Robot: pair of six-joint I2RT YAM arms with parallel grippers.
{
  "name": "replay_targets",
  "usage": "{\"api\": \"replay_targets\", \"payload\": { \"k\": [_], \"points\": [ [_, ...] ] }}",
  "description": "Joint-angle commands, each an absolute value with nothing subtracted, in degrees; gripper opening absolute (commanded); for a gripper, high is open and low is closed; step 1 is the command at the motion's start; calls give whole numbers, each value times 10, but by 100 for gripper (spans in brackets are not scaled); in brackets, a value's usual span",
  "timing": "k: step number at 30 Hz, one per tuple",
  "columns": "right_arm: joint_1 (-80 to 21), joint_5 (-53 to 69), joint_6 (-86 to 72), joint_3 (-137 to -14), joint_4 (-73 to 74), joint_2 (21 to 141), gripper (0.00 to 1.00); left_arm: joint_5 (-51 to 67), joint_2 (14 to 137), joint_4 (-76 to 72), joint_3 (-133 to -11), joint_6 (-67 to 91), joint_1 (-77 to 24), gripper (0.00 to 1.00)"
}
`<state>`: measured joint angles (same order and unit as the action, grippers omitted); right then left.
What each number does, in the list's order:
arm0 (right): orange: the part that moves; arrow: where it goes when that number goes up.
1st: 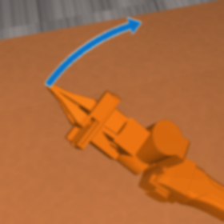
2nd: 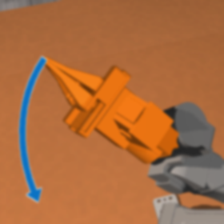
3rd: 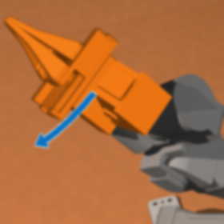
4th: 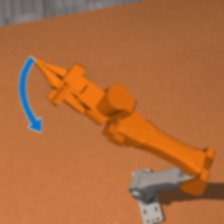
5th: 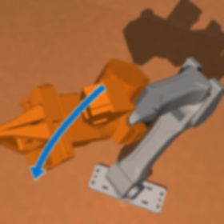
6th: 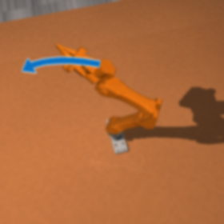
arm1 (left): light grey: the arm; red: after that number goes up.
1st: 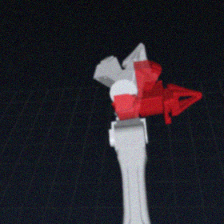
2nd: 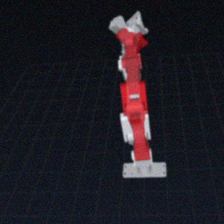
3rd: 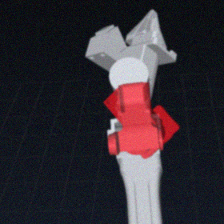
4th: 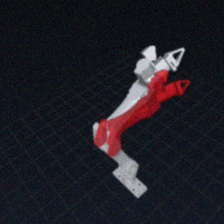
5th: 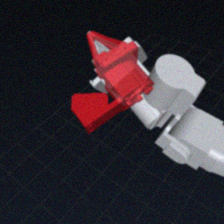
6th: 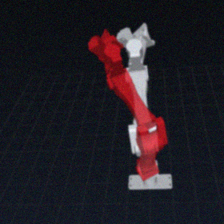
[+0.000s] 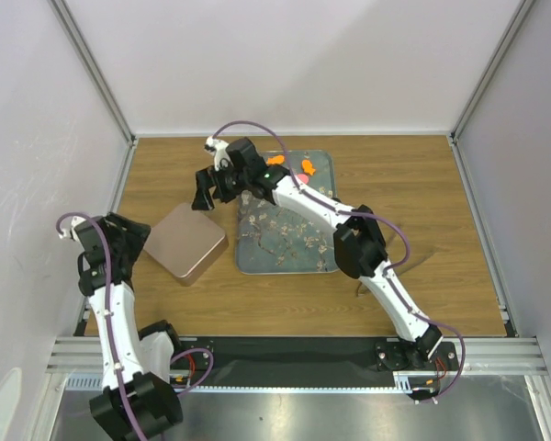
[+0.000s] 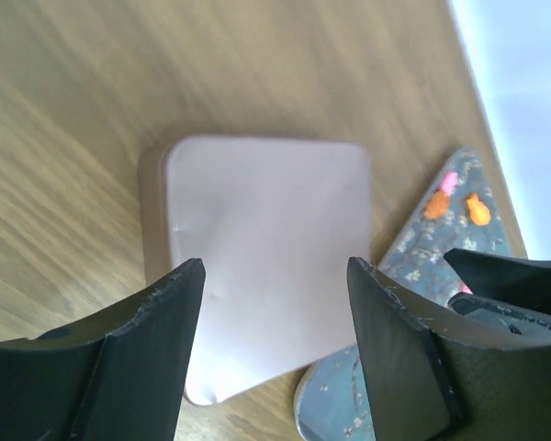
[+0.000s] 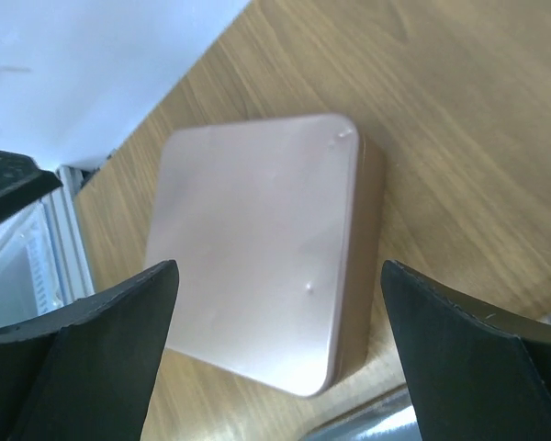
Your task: Pack the cookies
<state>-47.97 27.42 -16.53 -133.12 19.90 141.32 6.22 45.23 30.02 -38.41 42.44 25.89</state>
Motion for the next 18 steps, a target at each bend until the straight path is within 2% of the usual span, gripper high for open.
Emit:
{"api": "replay_targets", "payload": {
  "k": [1, 4, 7, 14, 18],
  "points": [
    [-473, 255, -174, -1312, 167, 1325, 100, 60, 430, 320, -455, 369, 256, 69],
    [-469, 235, -177, -1248, 152, 1266, 100, 80, 430, 334, -496, 352, 247, 69],
    [-459, 215, -181, -1182, 140, 1203, 100, 57, 426, 336, -535, 337, 189, 69],
    [-426, 120, -192, -1014, 134, 1041, 100, -17, 475, 350, -626, 294, -65, 71],
    [-401, 40, -198, -898, 133, 927, 100, -48, 508, 360, -660, 258, -175, 71]
  ]
}}
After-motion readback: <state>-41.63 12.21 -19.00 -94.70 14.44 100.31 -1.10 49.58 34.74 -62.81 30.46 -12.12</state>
